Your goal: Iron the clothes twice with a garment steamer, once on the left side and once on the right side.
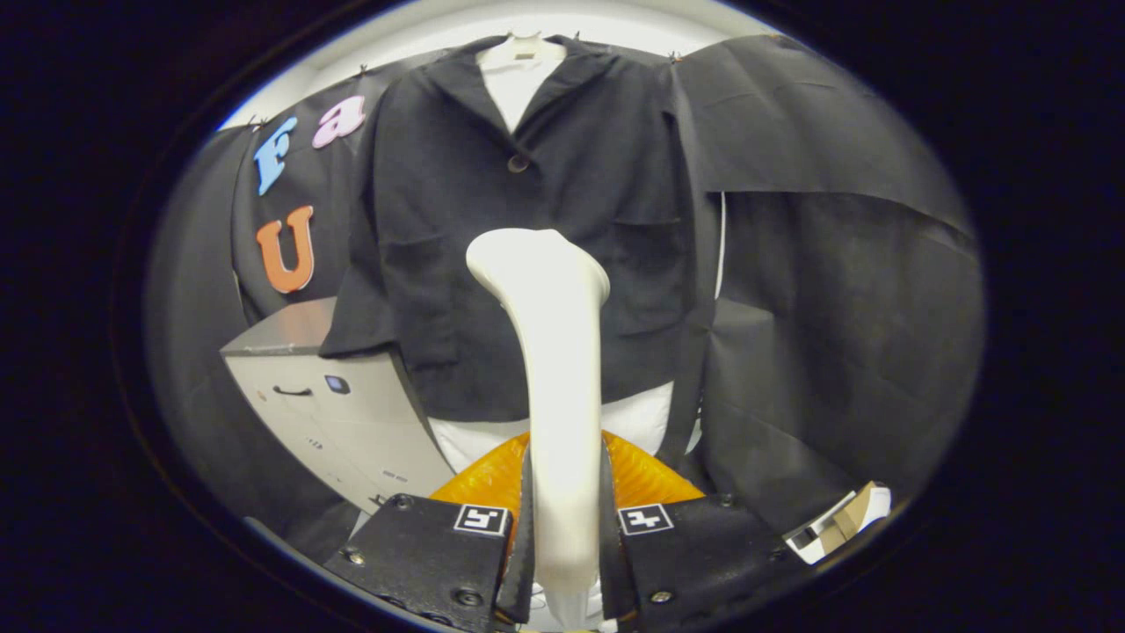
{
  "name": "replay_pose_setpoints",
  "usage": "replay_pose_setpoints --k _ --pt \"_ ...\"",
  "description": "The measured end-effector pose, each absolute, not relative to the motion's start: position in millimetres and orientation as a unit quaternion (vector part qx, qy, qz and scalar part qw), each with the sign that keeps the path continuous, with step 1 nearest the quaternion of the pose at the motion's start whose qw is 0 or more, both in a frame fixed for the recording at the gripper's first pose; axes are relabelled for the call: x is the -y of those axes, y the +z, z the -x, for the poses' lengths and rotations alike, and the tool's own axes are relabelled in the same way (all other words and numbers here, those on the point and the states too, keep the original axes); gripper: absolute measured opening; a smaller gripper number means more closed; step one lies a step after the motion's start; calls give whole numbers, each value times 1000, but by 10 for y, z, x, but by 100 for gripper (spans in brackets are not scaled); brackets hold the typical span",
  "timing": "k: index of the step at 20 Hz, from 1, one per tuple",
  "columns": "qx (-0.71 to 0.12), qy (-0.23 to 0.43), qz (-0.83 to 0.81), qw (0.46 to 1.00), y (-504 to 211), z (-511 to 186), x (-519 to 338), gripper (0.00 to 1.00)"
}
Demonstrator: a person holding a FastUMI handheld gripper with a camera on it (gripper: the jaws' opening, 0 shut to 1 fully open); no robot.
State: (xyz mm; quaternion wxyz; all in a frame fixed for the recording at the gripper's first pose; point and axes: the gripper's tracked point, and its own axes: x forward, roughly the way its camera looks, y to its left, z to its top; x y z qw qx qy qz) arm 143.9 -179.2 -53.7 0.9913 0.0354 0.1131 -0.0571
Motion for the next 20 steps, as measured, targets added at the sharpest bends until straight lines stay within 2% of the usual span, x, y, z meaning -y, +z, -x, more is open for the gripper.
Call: replay_pose_setpoints --k 8,20 --pt "-68 -78 -51 993 186 -1456 2322 32" --pt "4 -46 -52 998 1547 -1898 2191 32"
